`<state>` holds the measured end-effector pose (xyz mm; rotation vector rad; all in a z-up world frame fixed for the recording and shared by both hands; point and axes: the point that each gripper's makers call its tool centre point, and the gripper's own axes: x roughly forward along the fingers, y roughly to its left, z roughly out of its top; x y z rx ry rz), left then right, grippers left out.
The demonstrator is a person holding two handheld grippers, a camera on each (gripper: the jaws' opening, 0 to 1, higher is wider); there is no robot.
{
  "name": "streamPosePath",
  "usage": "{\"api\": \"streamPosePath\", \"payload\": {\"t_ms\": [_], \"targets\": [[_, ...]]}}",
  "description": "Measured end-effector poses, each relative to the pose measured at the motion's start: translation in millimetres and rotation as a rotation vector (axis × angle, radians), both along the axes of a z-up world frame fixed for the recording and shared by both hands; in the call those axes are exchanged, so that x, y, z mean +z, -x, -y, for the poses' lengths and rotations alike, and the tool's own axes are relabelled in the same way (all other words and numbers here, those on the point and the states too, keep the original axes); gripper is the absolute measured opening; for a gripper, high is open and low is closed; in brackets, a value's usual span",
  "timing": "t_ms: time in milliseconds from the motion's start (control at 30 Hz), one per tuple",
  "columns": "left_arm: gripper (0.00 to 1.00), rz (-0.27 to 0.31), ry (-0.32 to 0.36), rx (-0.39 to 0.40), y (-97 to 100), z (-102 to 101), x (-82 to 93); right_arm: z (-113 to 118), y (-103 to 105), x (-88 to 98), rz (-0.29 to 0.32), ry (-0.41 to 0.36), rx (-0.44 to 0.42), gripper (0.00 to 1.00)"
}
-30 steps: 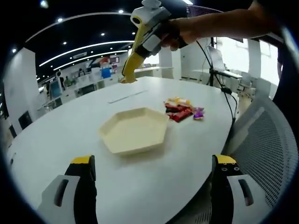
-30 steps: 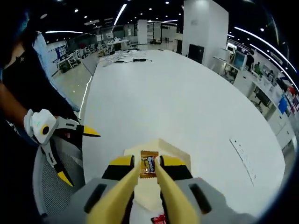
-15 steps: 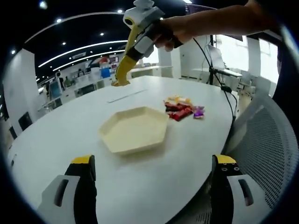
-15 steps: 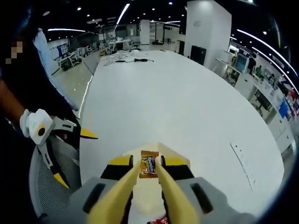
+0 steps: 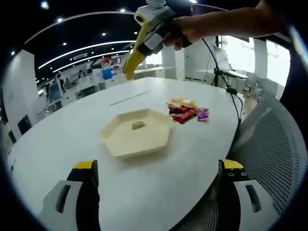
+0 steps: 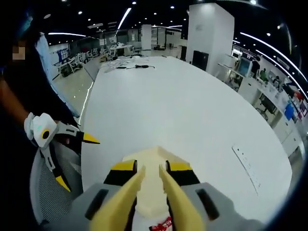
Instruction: Place the target food into the container with the food tongs after gripping and lifting it, then release it inside without dropping or visibly crushing the food.
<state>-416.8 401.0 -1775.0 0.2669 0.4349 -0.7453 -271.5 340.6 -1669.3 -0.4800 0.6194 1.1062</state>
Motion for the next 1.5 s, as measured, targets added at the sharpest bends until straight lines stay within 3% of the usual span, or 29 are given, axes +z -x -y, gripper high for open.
{"api": "streamPosePath", "payload": {"t_ms": [333,633,1500], "targets": [[0.99,0.007,-0.005,0.01,-1.9,-3.0,0.3,17.2,-2.8,13.2,0.047,-0.033,0.02,0.23],[0.99,0.013,-0.011,0.001,-1.6,-2.5,0.4,38.7,-6.0,22.1,0.062,-0.072,-0.032,0.24],[0.99,0.016,0.002,0.009,-2.5,-3.3,1.6,93.4,5.6,12.3,0.098,-0.026,-0.095,0.25]]}}
